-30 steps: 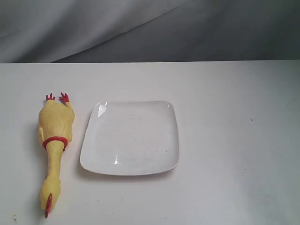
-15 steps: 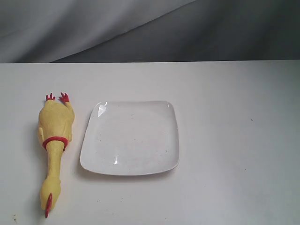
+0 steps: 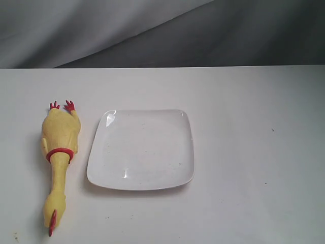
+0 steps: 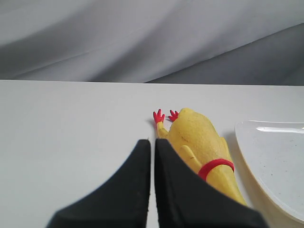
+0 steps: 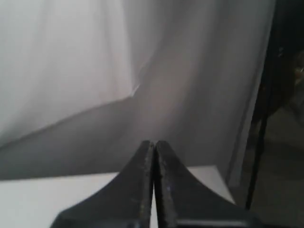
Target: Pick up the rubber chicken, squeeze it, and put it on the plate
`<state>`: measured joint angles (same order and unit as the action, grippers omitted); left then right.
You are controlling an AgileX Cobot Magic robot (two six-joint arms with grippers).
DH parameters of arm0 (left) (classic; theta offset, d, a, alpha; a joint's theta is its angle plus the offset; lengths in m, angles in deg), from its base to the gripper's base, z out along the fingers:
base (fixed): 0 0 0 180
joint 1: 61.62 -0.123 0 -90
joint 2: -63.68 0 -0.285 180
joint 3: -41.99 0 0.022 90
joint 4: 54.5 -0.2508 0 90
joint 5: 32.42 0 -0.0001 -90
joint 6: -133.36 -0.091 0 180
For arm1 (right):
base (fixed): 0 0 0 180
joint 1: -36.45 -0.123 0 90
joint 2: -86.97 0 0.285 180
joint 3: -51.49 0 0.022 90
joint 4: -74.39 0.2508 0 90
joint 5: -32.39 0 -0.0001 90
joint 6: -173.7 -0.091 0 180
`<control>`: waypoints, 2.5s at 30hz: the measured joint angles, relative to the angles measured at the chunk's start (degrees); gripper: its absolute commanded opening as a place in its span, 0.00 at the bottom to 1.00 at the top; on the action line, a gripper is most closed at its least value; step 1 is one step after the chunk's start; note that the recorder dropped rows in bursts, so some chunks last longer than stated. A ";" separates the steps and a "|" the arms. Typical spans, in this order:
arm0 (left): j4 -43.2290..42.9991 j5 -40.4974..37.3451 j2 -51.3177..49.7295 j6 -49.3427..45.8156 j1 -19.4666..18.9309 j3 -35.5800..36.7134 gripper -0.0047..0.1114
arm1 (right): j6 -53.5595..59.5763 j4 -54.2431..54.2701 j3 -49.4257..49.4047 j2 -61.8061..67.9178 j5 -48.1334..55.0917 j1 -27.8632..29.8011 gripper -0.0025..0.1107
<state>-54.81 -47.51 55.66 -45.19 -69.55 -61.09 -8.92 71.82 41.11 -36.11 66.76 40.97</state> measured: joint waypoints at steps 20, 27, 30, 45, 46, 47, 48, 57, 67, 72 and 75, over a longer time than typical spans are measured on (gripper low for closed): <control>0.00 0.00 0.00 0.00 0.00 0.00 0.09 | 16.71 9.16 12.84 43.08 13.87 -40.64 0.02; 0.00 0.00 0.00 0.00 0.00 0.00 0.09 | 8.18 3.27 20.77 56.33 9.94 -53.93 0.21; 0.00 0.00 0.00 0.00 0.00 0.00 0.09 | 7.19 3.02 28.55 62.69 11.64 -56.30 0.40; 0.00 0.00 0.00 0.00 0.00 0.00 0.09 | 0.84 4.20 54.09 86.43 20.17 -63.30 0.49; 0.00 0.00 0.00 0.00 0.00 0.00 0.09 | 0.16 4.48 54.83 87.33 20.20 -63.30 0.49; 0.00 0.00 0.00 0.00 0.00 0.00 0.09 | -0.31 4.70 55.26 88.07 20.33 -63.30 0.49; 0.00 0.00 0.00 0.00 0.00 0.00 0.09 | -0.82 4.83 55.67 88.65 20.36 -63.30 0.49; 0.00 0.00 0.00 0.00 0.00 0.00 0.09 | -3.36 5.05 56.14 91.97 19.18 -63.30 0.48; 0.00 0.00 0.00 0.00 0.00 0.00 0.09 | -4.24 5.13 56.27 93.34 18.13 -63.30 0.10; 0.00 0.00 0.00 0.00 0.00 0.00 0.09 | -4.24 2.56 56.27 93.24 17.98 -63.30 0.02; 0.00 0.00 0.00 0.00 0.00 0.00 0.09 | -3.40 -0.37 56.27 91.57 18.68 -63.30 0.02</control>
<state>-54.81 -47.51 55.66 -45.19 -69.55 -61.09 -12.31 71.45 97.38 55.47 85.44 -22.33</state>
